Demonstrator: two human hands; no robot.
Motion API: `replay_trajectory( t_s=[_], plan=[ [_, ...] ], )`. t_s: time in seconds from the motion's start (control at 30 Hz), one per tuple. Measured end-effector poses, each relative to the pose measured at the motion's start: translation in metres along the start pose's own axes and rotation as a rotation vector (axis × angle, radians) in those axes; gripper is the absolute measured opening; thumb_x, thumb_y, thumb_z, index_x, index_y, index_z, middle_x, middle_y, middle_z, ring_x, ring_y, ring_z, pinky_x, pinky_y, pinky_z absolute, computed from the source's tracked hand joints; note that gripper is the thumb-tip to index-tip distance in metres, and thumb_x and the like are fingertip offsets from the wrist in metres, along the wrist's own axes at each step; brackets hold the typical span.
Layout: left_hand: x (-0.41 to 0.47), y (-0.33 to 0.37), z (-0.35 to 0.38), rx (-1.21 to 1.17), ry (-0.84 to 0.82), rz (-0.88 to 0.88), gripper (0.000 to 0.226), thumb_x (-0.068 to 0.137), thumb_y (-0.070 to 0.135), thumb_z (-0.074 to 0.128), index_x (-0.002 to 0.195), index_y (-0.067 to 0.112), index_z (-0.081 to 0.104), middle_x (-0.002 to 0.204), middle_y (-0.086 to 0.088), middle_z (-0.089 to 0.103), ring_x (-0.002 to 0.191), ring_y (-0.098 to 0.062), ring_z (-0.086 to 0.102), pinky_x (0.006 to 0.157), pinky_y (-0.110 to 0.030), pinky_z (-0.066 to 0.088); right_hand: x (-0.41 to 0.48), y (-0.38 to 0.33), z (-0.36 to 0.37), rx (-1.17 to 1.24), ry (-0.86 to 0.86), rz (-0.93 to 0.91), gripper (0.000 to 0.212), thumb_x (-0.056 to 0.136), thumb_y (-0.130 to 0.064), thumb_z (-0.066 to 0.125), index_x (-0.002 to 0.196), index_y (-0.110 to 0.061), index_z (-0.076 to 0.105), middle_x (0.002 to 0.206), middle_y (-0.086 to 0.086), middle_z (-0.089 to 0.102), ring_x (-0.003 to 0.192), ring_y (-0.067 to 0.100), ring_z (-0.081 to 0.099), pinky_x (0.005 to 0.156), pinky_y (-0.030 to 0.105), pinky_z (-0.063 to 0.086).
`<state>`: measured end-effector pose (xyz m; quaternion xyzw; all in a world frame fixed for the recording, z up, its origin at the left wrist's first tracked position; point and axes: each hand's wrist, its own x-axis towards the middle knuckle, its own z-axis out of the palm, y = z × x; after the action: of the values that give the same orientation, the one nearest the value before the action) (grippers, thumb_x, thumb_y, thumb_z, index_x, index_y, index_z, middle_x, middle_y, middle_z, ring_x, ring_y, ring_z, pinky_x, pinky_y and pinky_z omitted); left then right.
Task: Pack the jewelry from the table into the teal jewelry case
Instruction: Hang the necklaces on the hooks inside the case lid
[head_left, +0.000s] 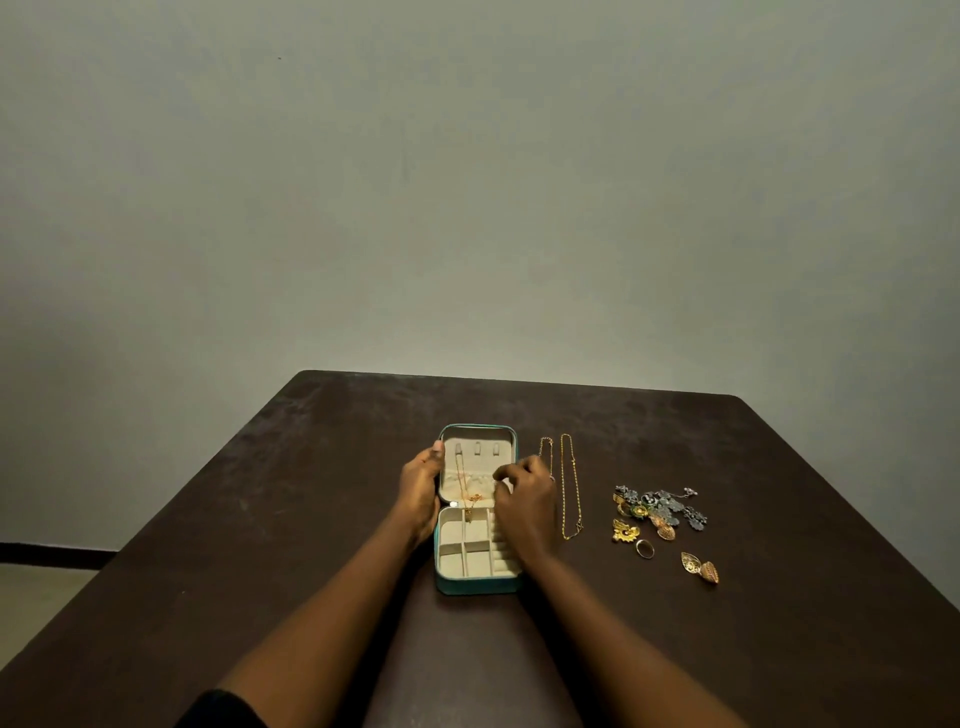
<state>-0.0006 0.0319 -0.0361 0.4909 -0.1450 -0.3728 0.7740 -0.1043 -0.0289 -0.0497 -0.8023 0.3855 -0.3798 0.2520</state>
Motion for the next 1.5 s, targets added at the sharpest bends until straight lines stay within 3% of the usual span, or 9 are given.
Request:
replay_trajectory(
  t_s=[0.13, 0.33, 0.47, 0.63, 0.87, 1.1, 1.23, 1.37, 1.5],
  plan=[
    [0.002, -0.001, 0.002, 0.008, 0.007, -0.001, 0.031, 0.101, 0.019, 0.035, 0.090, 0.004, 0.059, 0.087, -0.014, 0.064, 0.057, -0.014, 0.070, 0.053, -0.027, 0.058, -0.002, -0.004, 0.003, -0.239, -0.282, -0.236, 0.026, 0.089, -0.019, 0.052, 0.108, -0.014, 0.069, 0.110, 0.005, 0.063, 0.106, 0.023, 0.053, 0.088, 0.031, 0.044],
    [0.006, -0.003, -0.001, 0.019, 0.012, -0.014, 0.031, 0.101, 0.020, 0.036, 0.092, 0.003, 0.061, 0.068, -0.004, 0.073, 0.060, -0.015, 0.070, 0.058, -0.028, 0.058, 0.002, -0.004, 0.002, -0.330, -0.427, -0.337, 0.028, 0.086, -0.015, 0.054, 0.110, -0.020, 0.068, 0.111, 0.005, 0.060, 0.104, 0.027, 0.055, 0.085, 0.033, 0.045],
    [0.004, -0.003, 0.000, 0.015, 0.009, -0.002, 0.031, 0.101, 0.019, 0.034, 0.090, 0.006, 0.060, 0.080, -0.010, 0.070, 0.061, -0.013, 0.070, 0.059, -0.028, 0.058, 0.008, -0.005, -0.003, -0.313, -0.425, -0.318, 0.022, 0.084, -0.014, 0.061, 0.103, -0.017, 0.071, 0.108, 0.006, 0.063, 0.099, 0.027, 0.060, 0.075, 0.031, 0.047],
    [0.004, -0.006, 0.001, -0.001, 0.015, 0.005, 0.031, 0.101, 0.019, 0.035, 0.089, 0.005, 0.060, 0.071, -0.005, 0.072, 0.059, -0.013, 0.070, 0.055, -0.027, 0.058, 0.014, -0.009, -0.001, -0.253, -0.425, -0.242, 0.016, 0.082, -0.010, 0.062, 0.093, -0.014, 0.073, 0.094, 0.008, 0.071, 0.087, 0.026, 0.065, 0.072, 0.033, 0.051],
    [0.007, -0.009, 0.000, 0.028, 0.012, 0.027, 0.030, 0.102, 0.019, 0.034, 0.092, 0.005, 0.059, 0.091, -0.013, 0.065, 0.080, -0.023, 0.062, 0.070, -0.031, 0.054, 0.010, -0.017, 0.014, -0.242, -0.313, -0.243, 0.020, 0.089, -0.016, 0.054, 0.103, -0.010, 0.068, 0.103, 0.013, 0.066, 0.095, 0.030, 0.062, 0.075, 0.034, 0.048],
    [0.006, -0.008, 0.000, -0.005, 0.025, 0.009, 0.031, 0.101, 0.018, 0.035, 0.087, 0.006, 0.061, 0.074, -0.008, 0.069, 0.061, -0.016, 0.067, 0.056, -0.025, 0.056, 0.015, -0.020, 0.016, 0.003, -0.211, -0.099, 0.021, 0.082, -0.004, 0.062, 0.099, -0.007, 0.073, 0.101, 0.011, 0.072, 0.096, 0.022, 0.065, 0.087, 0.030, 0.049],
    [0.006, -0.008, 0.000, -0.021, 0.017, -0.009, 0.031, 0.101, 0.019, 0.036, 0.087, 0.005, 0.060, 0.071, -0.008, 0.070, 0.057, -0.015, 0.069, 0.054, -0.029, 0.058, 0.020, -0.013, 0.011, 0.058, -0.090, 0.002, 0.020, 0.081, -0.001, 0.063, 0.097, -0.007, 0.073, 0.100, 0.008, 0.073, 0.093, 0.019, 0.067, 0.085, 0.025, 0.050],
    [0.007, -0.008, -0.001, -0.016, 0.020, -0.005, 0.030, 0.101, 0.020, 0.037, 0.089, 0.005, 0.060, 0.077, -0.011, 0.069, 0.058, -0.017, 0.070, 0.055, -0.032, 0.058, 0.021, -0.006, 0.006, -0.014, -0.127, -0.012, 0.015, 0.081, -0.004, 0.064, 0.093, -0.009, 0.073, 0.100, 0.008, 0.070, 0.092, 0.020, 0.065, 0.081, 0.027, 0.050],
    [0.006, -0.008, -0.001, -0.021, 0.017, 0.001, 0.030, 0.101, 0.020, 0.037, 0.089, 0.006, 0.060, 0.066, -0.004, 0.072, 0.058, -0.015, 0.069, 0.053, -0.028, 0.058, 0.017, -0.007, 0.003, -0.126, -0.366, -0.153, 0.020, 0.079, -0.003, 0.067, 0.098, -0.005, 0.071, 0.107, 0.013, 0.063, 0.098, 0.025, 0.061, 0.088, 0.031, 0.050]
  ],
)
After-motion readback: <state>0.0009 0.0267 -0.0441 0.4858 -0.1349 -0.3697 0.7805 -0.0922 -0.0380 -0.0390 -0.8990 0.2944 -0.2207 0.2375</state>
